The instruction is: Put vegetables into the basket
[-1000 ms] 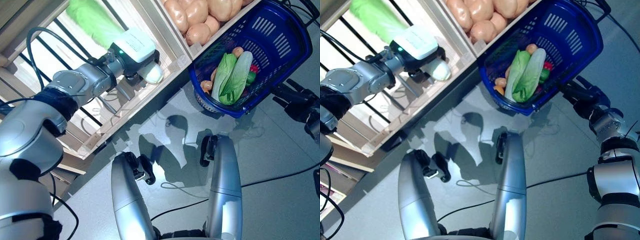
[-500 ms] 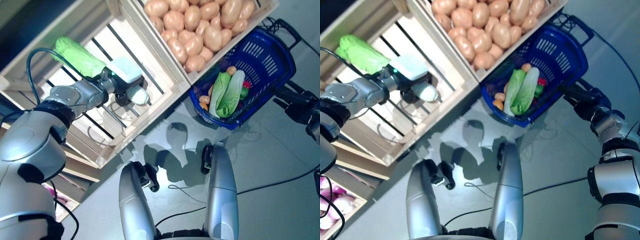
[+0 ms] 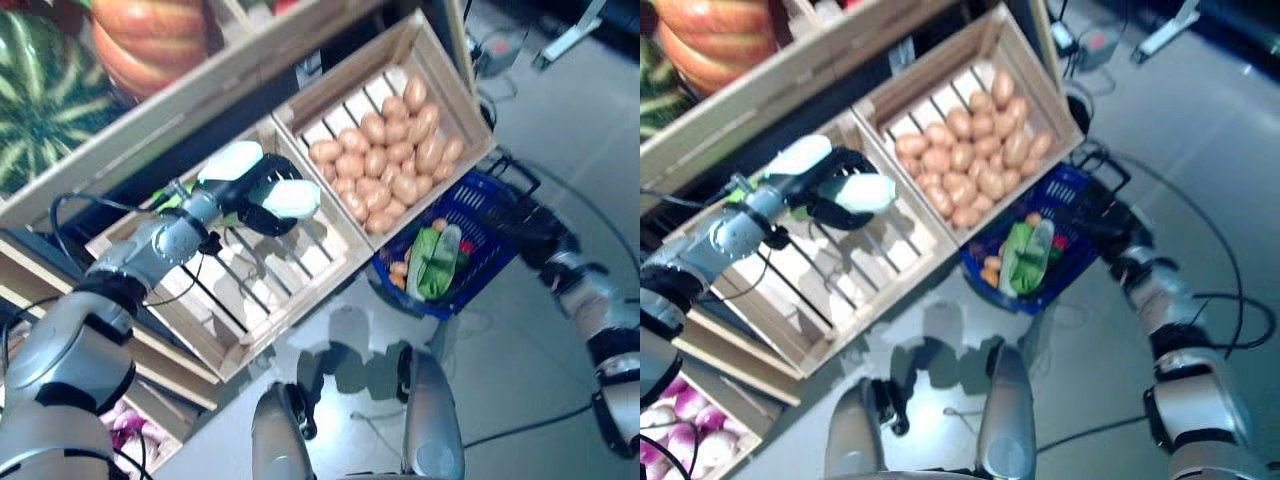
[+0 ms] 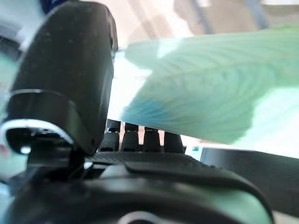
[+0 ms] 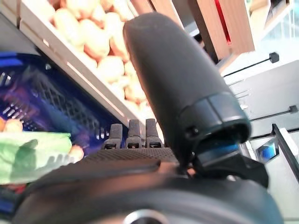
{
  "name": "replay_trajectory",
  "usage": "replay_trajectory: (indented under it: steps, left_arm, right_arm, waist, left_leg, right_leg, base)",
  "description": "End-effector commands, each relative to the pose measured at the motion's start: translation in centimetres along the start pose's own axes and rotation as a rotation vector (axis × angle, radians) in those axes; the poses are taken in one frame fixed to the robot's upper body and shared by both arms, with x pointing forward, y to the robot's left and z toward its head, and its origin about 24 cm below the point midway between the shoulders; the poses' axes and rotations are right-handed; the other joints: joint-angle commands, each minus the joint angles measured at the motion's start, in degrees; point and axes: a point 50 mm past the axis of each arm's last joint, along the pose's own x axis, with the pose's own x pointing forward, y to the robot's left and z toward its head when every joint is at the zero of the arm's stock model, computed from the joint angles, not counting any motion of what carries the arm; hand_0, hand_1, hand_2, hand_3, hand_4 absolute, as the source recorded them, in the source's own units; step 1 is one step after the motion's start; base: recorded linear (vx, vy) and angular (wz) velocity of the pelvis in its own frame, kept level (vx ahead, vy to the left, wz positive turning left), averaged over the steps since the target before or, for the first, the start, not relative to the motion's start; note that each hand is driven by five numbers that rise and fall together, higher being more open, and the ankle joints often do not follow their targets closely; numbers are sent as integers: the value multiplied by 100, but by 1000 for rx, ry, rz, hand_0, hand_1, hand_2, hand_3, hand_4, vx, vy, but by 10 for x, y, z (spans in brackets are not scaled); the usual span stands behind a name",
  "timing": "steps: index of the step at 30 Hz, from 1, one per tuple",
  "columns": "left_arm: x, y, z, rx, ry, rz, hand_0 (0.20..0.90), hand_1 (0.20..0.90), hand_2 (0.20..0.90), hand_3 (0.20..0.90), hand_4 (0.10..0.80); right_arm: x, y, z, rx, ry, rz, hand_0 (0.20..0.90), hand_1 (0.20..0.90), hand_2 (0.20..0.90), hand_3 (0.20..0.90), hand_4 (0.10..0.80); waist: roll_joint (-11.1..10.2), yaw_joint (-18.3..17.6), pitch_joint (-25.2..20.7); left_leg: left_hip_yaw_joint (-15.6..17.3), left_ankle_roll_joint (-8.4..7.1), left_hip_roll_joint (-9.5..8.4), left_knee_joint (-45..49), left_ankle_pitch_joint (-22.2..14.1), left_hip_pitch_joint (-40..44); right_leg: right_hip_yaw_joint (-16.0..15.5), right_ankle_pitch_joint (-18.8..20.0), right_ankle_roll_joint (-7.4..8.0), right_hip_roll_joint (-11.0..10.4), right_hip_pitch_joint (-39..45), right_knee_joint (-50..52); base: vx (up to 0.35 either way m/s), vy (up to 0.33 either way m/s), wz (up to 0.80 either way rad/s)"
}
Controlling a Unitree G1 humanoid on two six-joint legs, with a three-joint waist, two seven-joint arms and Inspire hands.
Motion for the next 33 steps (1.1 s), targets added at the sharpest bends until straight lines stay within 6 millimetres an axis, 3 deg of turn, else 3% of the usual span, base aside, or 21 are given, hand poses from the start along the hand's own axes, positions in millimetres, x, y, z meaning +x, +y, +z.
replay_trajectory:
  steps: [1, 6, 9, 13, 17, 22, 33]
  left_arm:
    - [-5, 9, 20, -284, -142, 87, 300, 300, 300, 300, 400]
    - [-23, -32, 20, -701, -186, -1, 300, 300, 300, 300, 400]
    - [-22, -42, 29, -802, -228, -52, 300, 300, 300, 300, 400]
    - [-17, -40, 40, -863, -290, -85, 300, 300, 300, 300, 400]
    - [-7, -47, 50, -1052, -354, -98, 300, 300, 300, 300, 400]
    - [1, -54, 67, -1120, -434, -81, 300, 300, 300, 300, 400]
    - [15, -70, 97, -1262, -532, -147, 300, 300, 300, 300, 400]
  right_arm:
    - [-3, 30, -2, -49, -116, 121, 900, 900, 900, 900, 800]
    - [-16, 55, -26, -125, -7, 354, 900, 900, 900, 900, 800]
    - [-16, 63, -32, -173, 80, 427, 900, 900, 900, 900, 800]
    - [-11, 78, -29, -192, 122, 499, 900, 900, 900, 900, 800]
    - [0, 101, -22, -224, 120, 553, 900, 900, 900, 900, 800]
    - [3, 119, -24, -265, 173, 642, 900, 900, 900, 900, 800]
    - [1, 129, -40, -309, 347, 803, 900, 900, 900, 900, 800]
  waist:
    - [-132, 164, -929]
    - [-167, 321, -1474]
    - [-189, 388, -1644]
    - [-225, 464, -1802]
    - [-234, 516, -1909]
    - [-256, 552, -1990]
    - [-305, 550, -2054]
  left_leg:
    - [-30, 281, -159, -1181, 932, 351]
    - [119, 225, -461, -2621, 1444, 1474]
    - [105, 175, -517, -3236, 1711, 1836]
    - [71, 107, -544, -3770, 1950, 2052]
    - [84, 28, -492, -4251, 2108, 2328]
    - [38, -6, -435, -4485, 2187, 2438]
    - [-77, -39, -370, -4594, 2215, 2500]
  right_leg:
    - [-167, 845, 16, -150, 1263, -1600]
    - [-452, 1226, 84, 170, 2508, -3189]
    - [-484, 1468, 146, 270, 2889, -3744]
    - [-510, 1714, 222, 333, 3122, -4248]
    - [-582, 1906, 260, 425, 3346, -4706]
    - [-569, 1903, 227, 530, 3384, -4792]
    - [-571, 1803, 126, 682, 3458, -4792]
  base:
    - [136, -45, -8]
    - [216, -72, -5]
    - [114, -57, 3]
    - [71, -78, 7]
    - [45, -76, -1]
    - [27, -47, 4]
    - [26, -27, 8]
